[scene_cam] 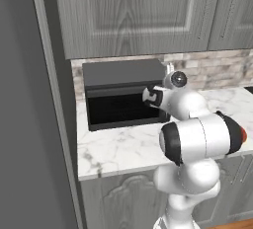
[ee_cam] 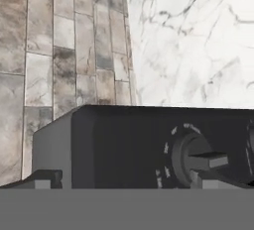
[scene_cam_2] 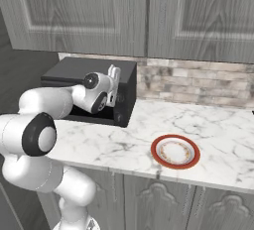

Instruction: Pick up the bagel from the plate, place it on the toaster oven rack, close the door, and set the timer.

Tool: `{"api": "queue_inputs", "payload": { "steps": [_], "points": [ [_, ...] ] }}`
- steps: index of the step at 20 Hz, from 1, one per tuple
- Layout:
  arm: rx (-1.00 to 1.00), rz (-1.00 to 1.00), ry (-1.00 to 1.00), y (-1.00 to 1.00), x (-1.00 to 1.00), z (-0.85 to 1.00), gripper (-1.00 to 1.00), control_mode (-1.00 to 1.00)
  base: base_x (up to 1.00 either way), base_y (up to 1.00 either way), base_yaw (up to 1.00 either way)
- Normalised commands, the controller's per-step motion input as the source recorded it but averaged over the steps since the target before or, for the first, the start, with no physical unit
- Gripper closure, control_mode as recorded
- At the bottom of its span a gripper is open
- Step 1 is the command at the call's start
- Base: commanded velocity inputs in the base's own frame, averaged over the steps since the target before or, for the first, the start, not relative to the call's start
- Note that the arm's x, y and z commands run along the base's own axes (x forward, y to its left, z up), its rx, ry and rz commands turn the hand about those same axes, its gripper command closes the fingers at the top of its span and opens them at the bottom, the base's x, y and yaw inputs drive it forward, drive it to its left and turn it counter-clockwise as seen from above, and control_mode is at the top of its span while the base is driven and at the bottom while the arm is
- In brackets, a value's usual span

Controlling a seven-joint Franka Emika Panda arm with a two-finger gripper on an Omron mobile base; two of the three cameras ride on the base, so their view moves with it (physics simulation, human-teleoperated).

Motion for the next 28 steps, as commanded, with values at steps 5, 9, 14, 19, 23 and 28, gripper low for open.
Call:
{"api": "queue_inputs", "payload": {
  "steps": [5,9,14,19,23,28],
  "points": [
    [0.0,0.08,0.16,-1.0,-0.73,0.01,-1.0,-1.0,0.0,0.0,0.0],
    [0.02,0.12,0.06,-0.89,-1.0,0.0,-1.0,-1.0,0.0,0.0,0.0],
    [0.04,0.13,0.01,-0.79,-1.0,0.13,-1.0,-1.0,0.0,0.0,0.0],
    [0.05,0.12,0.09,-0.71,-1.0,0.29,-1.0,-1.0,0.0,0.0,0.0],
    [0.0,0.37,0.19,-0.24,-0.87,0.06,-1.0,-1.0,0.0,0.0,0.0],
    [0.0,0.45,0.27,0.0,-0.24,0.77,-1.0,-1.0,0.0,0.0,0.0]
  ]
}}
